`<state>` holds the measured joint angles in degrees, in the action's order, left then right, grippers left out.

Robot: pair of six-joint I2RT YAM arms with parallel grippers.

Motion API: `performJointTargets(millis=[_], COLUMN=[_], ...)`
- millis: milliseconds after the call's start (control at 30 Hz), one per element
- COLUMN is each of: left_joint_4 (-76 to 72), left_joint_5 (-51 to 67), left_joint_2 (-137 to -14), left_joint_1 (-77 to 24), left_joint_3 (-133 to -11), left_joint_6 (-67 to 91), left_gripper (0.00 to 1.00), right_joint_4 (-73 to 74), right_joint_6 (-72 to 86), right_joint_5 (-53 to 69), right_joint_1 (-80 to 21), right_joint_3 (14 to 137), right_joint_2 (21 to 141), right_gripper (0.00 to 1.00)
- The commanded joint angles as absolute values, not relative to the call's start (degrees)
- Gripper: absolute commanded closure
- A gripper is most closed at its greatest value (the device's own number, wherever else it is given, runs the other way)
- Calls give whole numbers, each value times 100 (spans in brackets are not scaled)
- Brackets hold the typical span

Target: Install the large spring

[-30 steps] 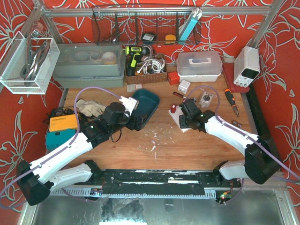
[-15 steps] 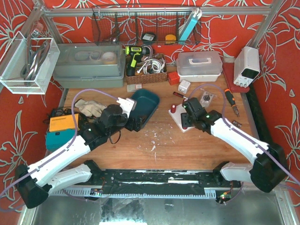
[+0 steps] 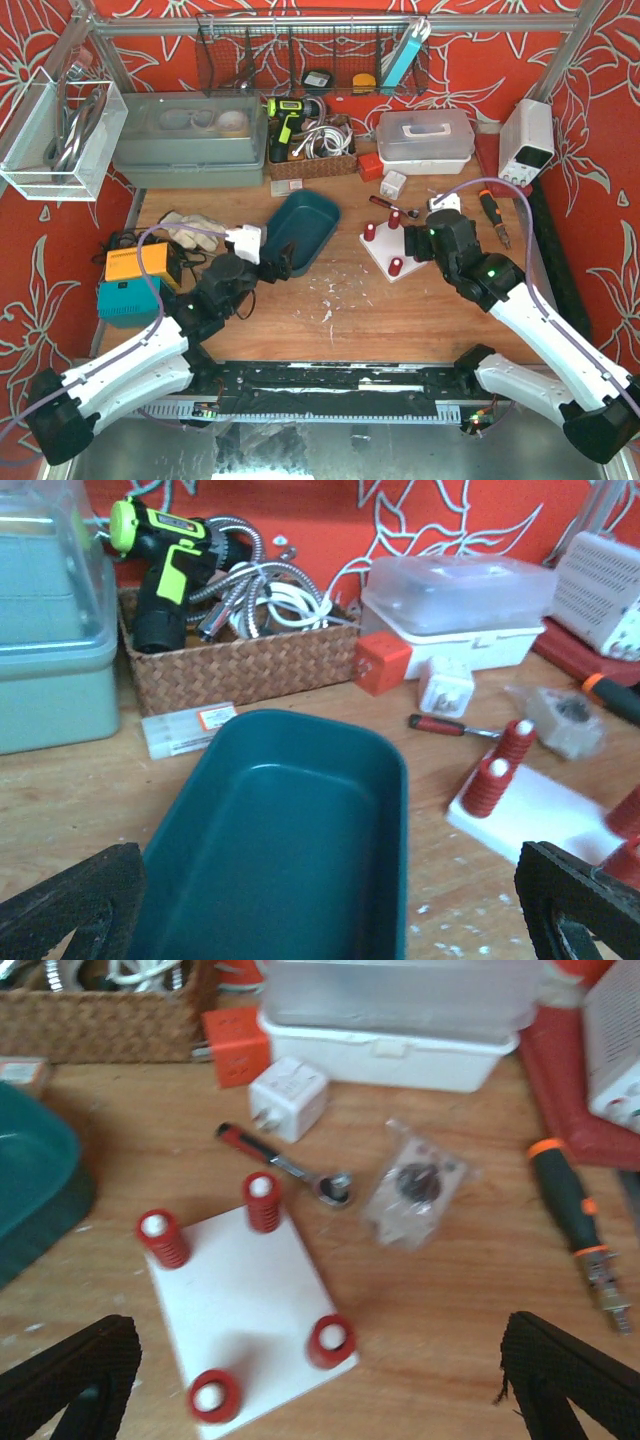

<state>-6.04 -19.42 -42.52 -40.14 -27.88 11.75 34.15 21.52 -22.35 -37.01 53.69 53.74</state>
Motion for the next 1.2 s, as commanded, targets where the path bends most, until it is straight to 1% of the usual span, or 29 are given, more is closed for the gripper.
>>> performJointTargets(millis=[0,67,233,300,400,533,733,867,933,1167], left_joint_4=[-2476,-2521,-3152,-3388,-3766,-4453,-5507,-6034,-6399,-6995], left_joint_5=[-2537,-2994,-2960,-2867,-2730,-2151,-1571,-1686,-1523,-1365], left_joint_2=[-4325,-4545,-4551,-4637,-4949,-5397,-6323,-6848,-7097,-7698], left_joint_1=[-4006,-3910,-3101,-2692,-2112,-1641,-1188,-925,-833,-772], left_joint_3=[-2141,-2040,-1359,-1166,-1003,-808,-669,-618,-636,-562], left_joint_6=[20,-30,92,83,272,79,-83,2,-97,-110], left_gripper=[0,0,0,0,0,0,0,0,0,0], right_joint_4=[2422,1805,799,453,-326,-1226,-2754,-3225,-3466,-4615], right_joint_6=[1146,505,-240,-304,-254,-52,181,-43,-77,91], right_joint_5=[-3663,-3675,-3940,-3888,-3464,-2969,-2509,-2284,-2085,-1612], right_joint_1=[-3674,-3637,-3372,-3139,-2689,-2029,-1425,-1239,-1113,-667], right_joint_3=[4667,4261,3641,3371,2898,2412,2011,1965,1880,1508], right_joint_2=[5123,4966,5057,5129,5133,5430,6256,6753,6864,7388], right_gripper=[1,1,1,1,1,1,1,1,1,1])
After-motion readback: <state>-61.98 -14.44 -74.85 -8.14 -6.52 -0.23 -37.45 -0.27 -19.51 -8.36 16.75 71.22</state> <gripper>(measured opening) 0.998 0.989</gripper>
